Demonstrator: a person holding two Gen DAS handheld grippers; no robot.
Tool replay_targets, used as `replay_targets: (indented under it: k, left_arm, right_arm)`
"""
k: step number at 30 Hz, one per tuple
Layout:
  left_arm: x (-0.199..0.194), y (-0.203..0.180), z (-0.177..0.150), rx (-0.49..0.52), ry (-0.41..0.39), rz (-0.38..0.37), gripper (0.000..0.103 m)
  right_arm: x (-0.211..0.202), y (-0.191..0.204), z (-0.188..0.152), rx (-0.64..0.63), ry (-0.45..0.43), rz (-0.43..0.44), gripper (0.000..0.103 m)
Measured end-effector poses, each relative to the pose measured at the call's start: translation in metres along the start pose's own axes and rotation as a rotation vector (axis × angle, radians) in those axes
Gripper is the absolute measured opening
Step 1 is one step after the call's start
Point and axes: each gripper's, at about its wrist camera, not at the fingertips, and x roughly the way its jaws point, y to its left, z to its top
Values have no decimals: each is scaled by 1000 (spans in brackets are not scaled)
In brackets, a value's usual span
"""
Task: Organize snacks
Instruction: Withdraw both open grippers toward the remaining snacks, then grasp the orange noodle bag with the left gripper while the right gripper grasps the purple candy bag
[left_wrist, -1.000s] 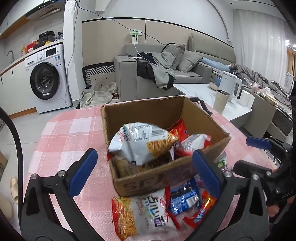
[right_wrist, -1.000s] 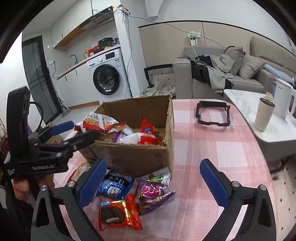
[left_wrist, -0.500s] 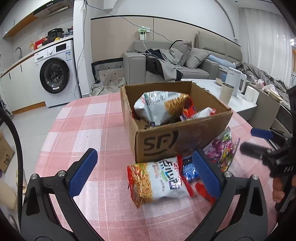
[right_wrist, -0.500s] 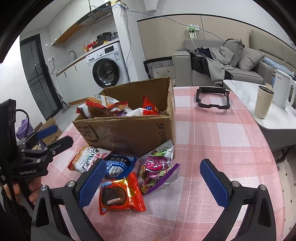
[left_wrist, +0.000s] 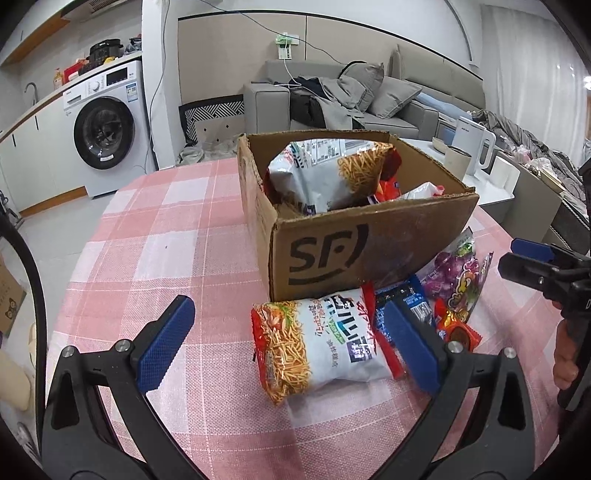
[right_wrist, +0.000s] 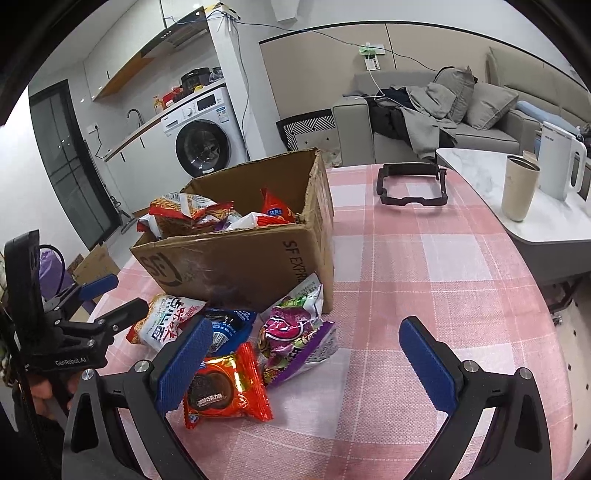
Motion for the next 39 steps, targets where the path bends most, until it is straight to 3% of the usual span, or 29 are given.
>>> replay_targets:
  k: [20, 39]
  left_arm:
    - [25, 4, -20, -67, 100, -122, 102]
    - [53, 6, -23, -85, 145, -149, 102]
  right_arm:
    - [30, -8, -15, 42, 70, -8, 102]
    - [44, -7, -23, 99, 87, 83, 102]
